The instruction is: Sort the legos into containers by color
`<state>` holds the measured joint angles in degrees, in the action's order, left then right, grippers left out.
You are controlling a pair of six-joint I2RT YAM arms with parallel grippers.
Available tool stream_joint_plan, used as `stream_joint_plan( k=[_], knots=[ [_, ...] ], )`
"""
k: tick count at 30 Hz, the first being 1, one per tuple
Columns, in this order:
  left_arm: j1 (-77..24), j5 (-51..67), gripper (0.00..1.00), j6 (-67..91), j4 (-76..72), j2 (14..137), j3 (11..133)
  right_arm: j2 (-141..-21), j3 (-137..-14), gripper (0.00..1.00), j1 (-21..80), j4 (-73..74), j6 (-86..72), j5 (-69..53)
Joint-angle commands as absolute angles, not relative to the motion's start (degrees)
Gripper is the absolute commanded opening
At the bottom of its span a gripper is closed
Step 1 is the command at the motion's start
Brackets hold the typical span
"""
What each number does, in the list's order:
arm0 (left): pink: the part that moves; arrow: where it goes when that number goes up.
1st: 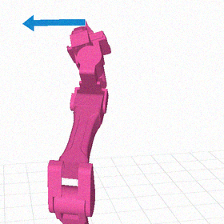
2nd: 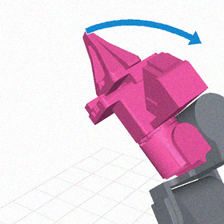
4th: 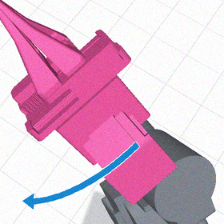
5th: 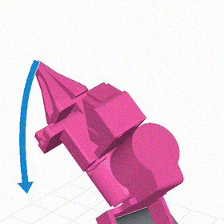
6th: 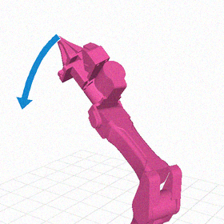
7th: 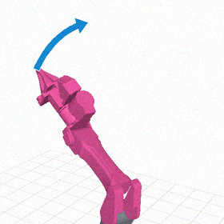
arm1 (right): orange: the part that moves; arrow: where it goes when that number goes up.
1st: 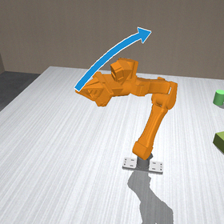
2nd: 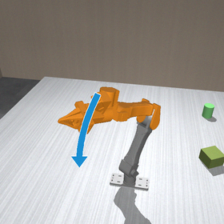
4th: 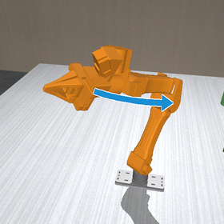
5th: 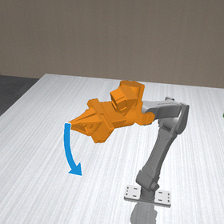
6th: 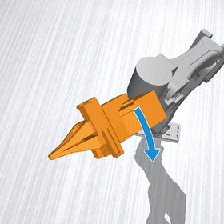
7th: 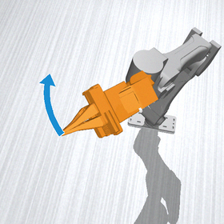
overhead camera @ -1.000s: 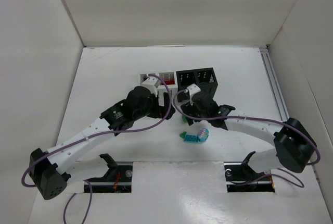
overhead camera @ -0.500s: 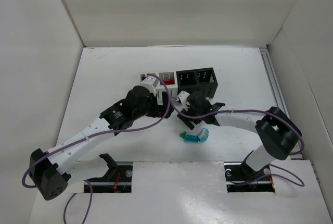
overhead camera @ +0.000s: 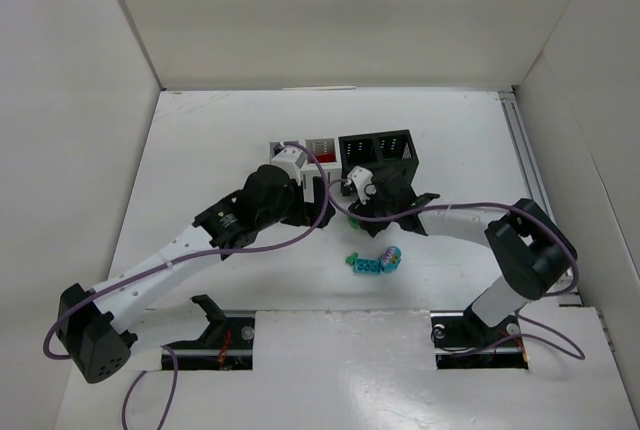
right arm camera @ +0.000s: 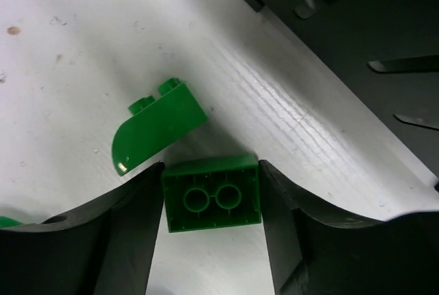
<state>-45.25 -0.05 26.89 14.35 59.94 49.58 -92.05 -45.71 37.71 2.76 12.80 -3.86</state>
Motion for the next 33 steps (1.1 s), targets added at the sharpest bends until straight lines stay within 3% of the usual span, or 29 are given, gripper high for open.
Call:
stream_joint_plan(
  k=[1,3,4,8,12,18,23,33],
  knots=[
    [-44.9,0.4,1.00,27.0,11.9,59.8,49.7,-90.2,-43.2,0.62,37.8,1.4,12.9,-7.3],
    [-44.9,0.4,1.00,27.0,11.9,59.8,49.7,-89.6,-42.3,0.58,37.8,1.4,12.4,-7.3],
    [-44.9,0.4,1.00,27.0,11.9,59.8,49.7,-89.6,-41.8,0.48,37.8,1.4,12.4,-6.7],
    [-44.9,0.4,1.00,27.0,11.9,59.8,49.7,-86.8,-41.7,0.31,37.8,1.4,12.4,-6.7],
    [-44.4,-0.2,1.00,27.5,11.9,59.2,49.7,-81.4,-43.1,0.24,37.8,4.3,14.6,-6.7],
    [-44.4,-0.7,1.00,27.5,11.3,58.6,48.7,-73.0,-52.2,0.24,36.6,13.7,20.9,-3.6],
    [-44.4,0.4,1.00,26.9,9.3,59.8,48.2,-72.2,-60.9,0.23,29.6,17.8,24.9,-2.8],
    [-47.0,0.0,1.00,25.8,7.4,70.4,51.5,-82.9,-70.4,0.25,18.9,14.9,25.9,-9.2]
  ],
)
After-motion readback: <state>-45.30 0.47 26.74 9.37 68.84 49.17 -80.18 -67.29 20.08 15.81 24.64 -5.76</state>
